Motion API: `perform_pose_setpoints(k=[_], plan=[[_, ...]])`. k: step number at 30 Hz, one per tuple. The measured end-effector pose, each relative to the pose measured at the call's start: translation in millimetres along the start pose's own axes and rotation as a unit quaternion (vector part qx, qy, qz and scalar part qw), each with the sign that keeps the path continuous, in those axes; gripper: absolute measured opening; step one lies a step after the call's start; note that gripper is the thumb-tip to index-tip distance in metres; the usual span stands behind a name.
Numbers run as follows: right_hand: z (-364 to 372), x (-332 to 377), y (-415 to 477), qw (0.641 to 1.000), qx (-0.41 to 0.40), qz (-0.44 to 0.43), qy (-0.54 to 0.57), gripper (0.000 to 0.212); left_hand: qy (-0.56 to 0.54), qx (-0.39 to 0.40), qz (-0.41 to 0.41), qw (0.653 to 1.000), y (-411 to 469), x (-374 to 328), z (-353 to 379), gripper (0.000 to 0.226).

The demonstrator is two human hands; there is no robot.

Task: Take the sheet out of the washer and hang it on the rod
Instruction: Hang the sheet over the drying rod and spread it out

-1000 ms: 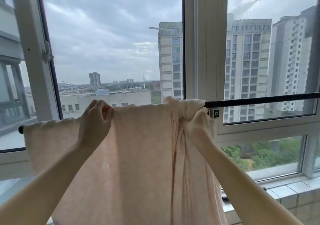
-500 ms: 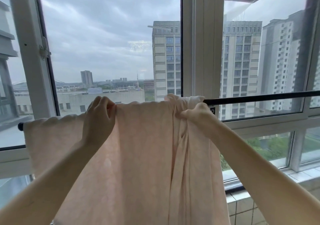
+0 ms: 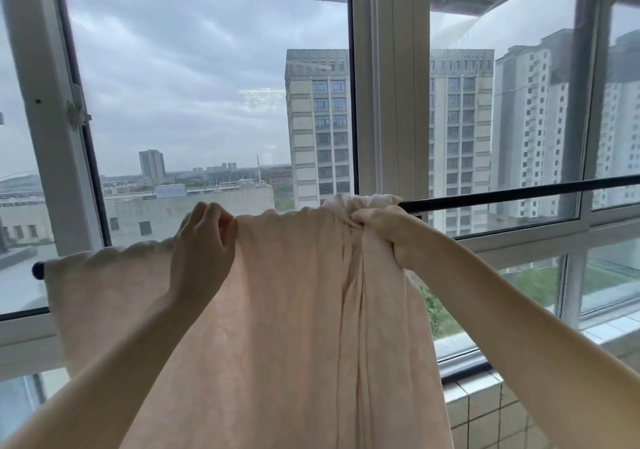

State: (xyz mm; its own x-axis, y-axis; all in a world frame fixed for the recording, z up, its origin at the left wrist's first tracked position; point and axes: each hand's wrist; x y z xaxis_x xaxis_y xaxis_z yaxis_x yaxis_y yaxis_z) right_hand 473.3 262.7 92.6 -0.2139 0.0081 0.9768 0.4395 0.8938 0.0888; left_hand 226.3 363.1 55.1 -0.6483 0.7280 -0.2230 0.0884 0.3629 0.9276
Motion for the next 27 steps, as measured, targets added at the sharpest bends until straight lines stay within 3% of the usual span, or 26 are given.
perform_pose_setpoints(k=[3,6,8,11,14,17,22,24,26,27], plan=[[-4.2,8.4,-1.4,0.991,0.060,-0.041,-0.113,0.020,0.004,-0.007,0.011,1.000,-1.0,-0.2,1.0,0.013],[-10.5,14.0,-0.1,0.988,0.070,-0.044,-0.129,0.047,0.009,-0.020,0.016,1.000,-1.3,-3.8,1.4,0.014],[-16.5,15.8,0.8,0.991,0.058,-0.061,-0.108,0.021,0.010,-0.021,0.010,1.000,-0.9,-5.5,2.1,0.015],[-25.0,20.8,5.2,0.988,0.005,-0.109,-0.109,0.005,0.008,-0.024,0.012,1.000,-1.5,-6.8,4.2,0.015],[-34.4,30.6,20.4,0.980,-0.045,-0.152,-0.123,0.004,0.013,-0.029,0.011,0.999,-1.4,-9.0,7.3,0.016],[-55.7,43.9,32.4,0.965,-0.099,-0.166,-0.176,0.023,0.020,-0.032,-0.005,0.999,-0.2,-10.3,10.1,0.016],[-95.7,57.6,54.7,0.921,-0.227,-0.200,-0.245,0.037,0.038,-0.036,-0.015,0.999,1.9,-9.4,13.8,0.017],[-111.7,57.5,63.3,0.896,-0.265,-0.209,-0.288,0.031,0.046,-0.035,-0.023,0.998,3.9,-9.6,15.4,0.018],[-128.4,56.1,72.4,0.872,-0.305,-0.203,-0.324,0.011,0.054,-0.035,-0.042,0.997,6.7,-11.4,17.9,0.018],[-136.2,54.5,79.2,0.864,-0.320,-0.198,-0.333,0.018,0.057,-0.036,-0.054,0.996,8.1,-12.8,19.2,0.018]])
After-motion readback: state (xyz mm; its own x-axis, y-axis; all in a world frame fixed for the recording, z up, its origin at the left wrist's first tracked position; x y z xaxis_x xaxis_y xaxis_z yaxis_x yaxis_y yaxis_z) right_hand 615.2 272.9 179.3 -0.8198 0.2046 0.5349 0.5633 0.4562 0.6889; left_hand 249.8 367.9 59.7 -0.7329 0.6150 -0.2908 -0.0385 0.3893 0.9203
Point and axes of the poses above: each hand's wrist, its own y-axis towards the middle knuckle, its own z-axis out of the palm, x = y × z, and after that the axes turned 3 degrees about -y, right-handed
